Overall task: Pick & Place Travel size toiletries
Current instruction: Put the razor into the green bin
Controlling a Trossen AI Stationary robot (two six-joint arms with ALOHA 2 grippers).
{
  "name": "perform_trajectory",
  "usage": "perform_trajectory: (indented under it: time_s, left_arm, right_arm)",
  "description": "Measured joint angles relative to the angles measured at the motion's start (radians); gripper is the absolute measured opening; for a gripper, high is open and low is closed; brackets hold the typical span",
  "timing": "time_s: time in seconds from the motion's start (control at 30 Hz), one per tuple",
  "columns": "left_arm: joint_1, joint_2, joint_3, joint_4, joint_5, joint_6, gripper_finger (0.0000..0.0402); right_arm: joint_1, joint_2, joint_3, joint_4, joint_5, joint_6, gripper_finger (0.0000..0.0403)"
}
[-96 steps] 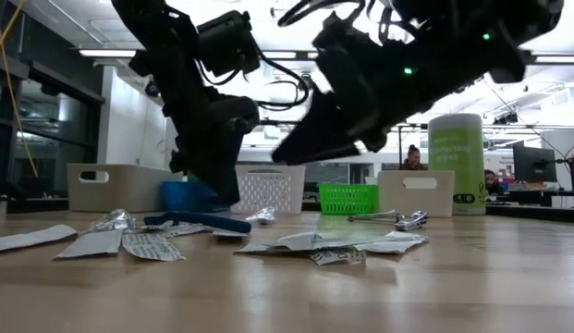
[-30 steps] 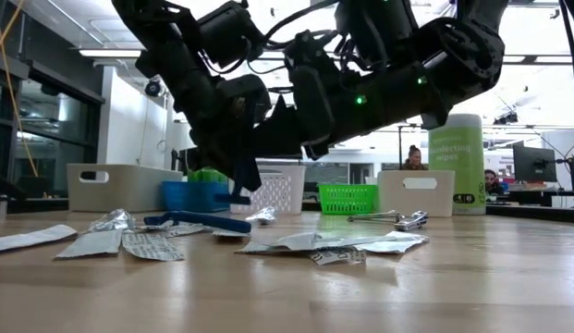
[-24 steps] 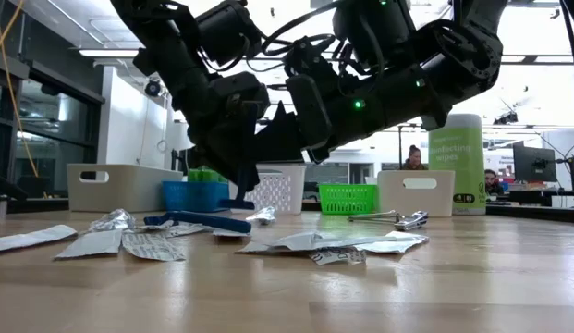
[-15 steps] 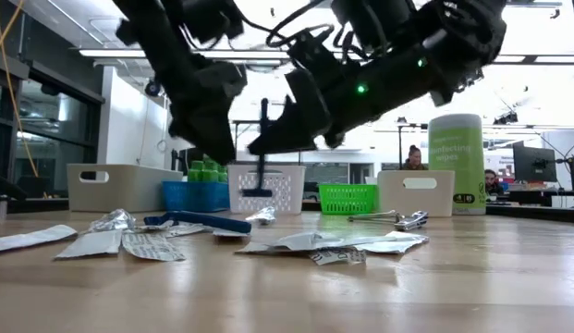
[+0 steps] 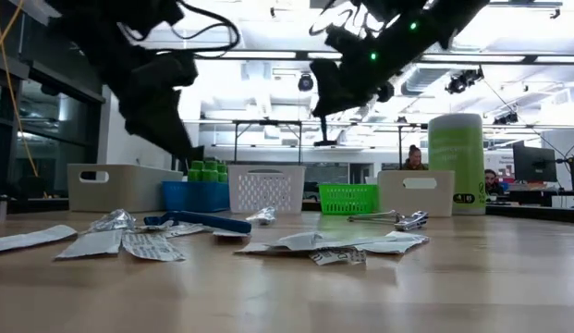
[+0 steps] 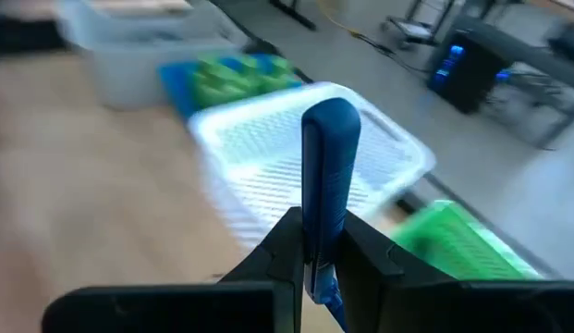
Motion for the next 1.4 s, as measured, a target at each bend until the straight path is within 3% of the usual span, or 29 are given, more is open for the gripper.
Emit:
perform_trajectory:
  time_s: [0.33, 0.5, 0.7, 0.9, 1.4]
  left_arm:
    - [-0.091, -0.026, -0.03, 0.046, -0.009, -0.054, 0.0154]
    - [-0.108, -0.026, -0.03, 0.042, -0.011, -0.065, 0.0154]
    - [-0.108, -0.026, -0.03, 0.045, -0.01, -0.079, 0.0154]
    - [-0.108, -0.026, -0.03, 0.044, 0.0, -0.083, 0.0154]
    - [-0.108, -0.025, -0.03, 0.035, 0.039, -0.089, 0.0154]
  right_arm:
    - [-0.284, 0.067, -0.001, 0.026, -0.123, -0.275, 0.0043]
    - [-0.404, 0.076, -0.002, 0.011, -0.329, -0.293, 0.0036]
    - [-0.483, 0.08, -0.002, 0.021, -0.388, -0.306, 0.0082]
    - [-0.513, 0.087, -0.002, 0.045, -0.476, -0.298, 0.0103]
    - [-0.376, -0.027, -0.001, -0.084, -0.479, -0.155, 0.0107]
